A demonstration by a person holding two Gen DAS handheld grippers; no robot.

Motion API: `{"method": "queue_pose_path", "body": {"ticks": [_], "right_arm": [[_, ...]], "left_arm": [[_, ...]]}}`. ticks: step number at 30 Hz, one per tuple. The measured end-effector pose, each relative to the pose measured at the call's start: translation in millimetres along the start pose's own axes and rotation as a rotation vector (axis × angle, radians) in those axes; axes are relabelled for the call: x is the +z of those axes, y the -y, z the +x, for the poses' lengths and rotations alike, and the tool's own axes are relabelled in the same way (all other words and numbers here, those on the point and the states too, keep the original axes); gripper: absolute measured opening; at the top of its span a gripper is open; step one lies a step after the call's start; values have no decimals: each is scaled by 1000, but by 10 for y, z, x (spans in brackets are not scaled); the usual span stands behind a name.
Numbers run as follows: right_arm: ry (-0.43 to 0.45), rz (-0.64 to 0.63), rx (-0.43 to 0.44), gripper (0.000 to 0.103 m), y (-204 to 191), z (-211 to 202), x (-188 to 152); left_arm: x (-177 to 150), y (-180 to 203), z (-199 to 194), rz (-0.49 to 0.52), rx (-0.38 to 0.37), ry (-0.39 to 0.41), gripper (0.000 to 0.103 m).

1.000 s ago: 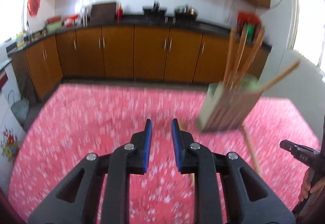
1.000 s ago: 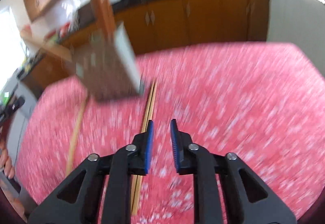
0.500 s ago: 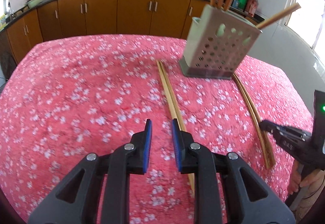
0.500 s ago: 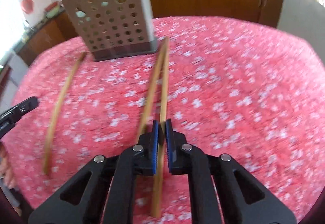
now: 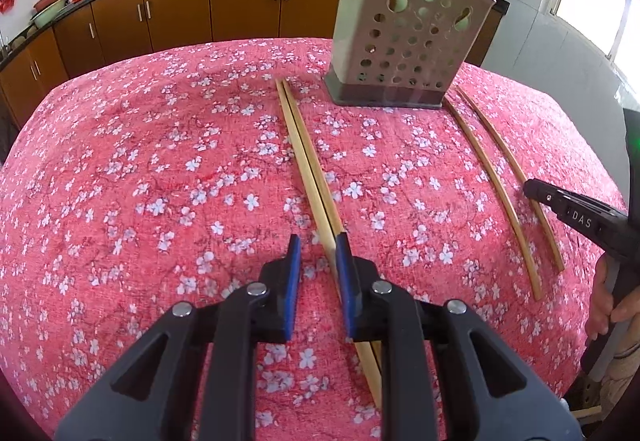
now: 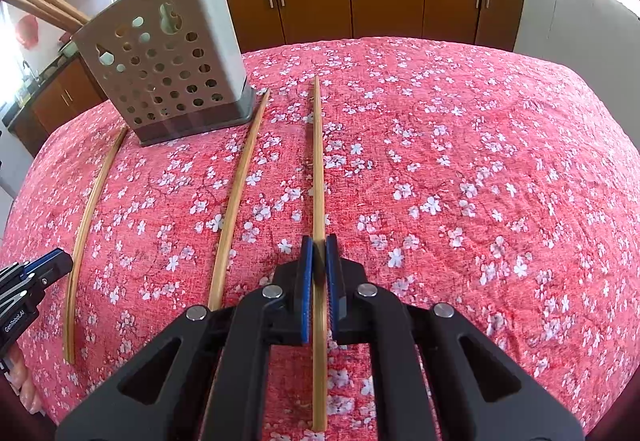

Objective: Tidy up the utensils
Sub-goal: 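Lower both open tools to the cloth and close each on a chopstick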

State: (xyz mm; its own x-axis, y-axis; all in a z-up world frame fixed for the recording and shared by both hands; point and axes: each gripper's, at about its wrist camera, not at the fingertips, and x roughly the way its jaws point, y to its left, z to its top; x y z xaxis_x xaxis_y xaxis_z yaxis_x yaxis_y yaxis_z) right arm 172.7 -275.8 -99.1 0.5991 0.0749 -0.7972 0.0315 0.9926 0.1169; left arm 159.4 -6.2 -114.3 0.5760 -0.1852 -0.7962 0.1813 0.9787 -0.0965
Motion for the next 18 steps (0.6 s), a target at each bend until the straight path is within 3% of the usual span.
{"method": "queue_pose_path", "body": {"ticks": [4,10,18], "right_arm": [[-1,-18,11,8,-87,-44,-72],[13,-44,11,8,-95,-54,-127],[50,15,-52,8,123,31,27]], "left_arm": [[-12,40,9,5,35,9,19],[-5,4,85,22,77,6,10],[310,-644,214,-90,190,33,12]]}}
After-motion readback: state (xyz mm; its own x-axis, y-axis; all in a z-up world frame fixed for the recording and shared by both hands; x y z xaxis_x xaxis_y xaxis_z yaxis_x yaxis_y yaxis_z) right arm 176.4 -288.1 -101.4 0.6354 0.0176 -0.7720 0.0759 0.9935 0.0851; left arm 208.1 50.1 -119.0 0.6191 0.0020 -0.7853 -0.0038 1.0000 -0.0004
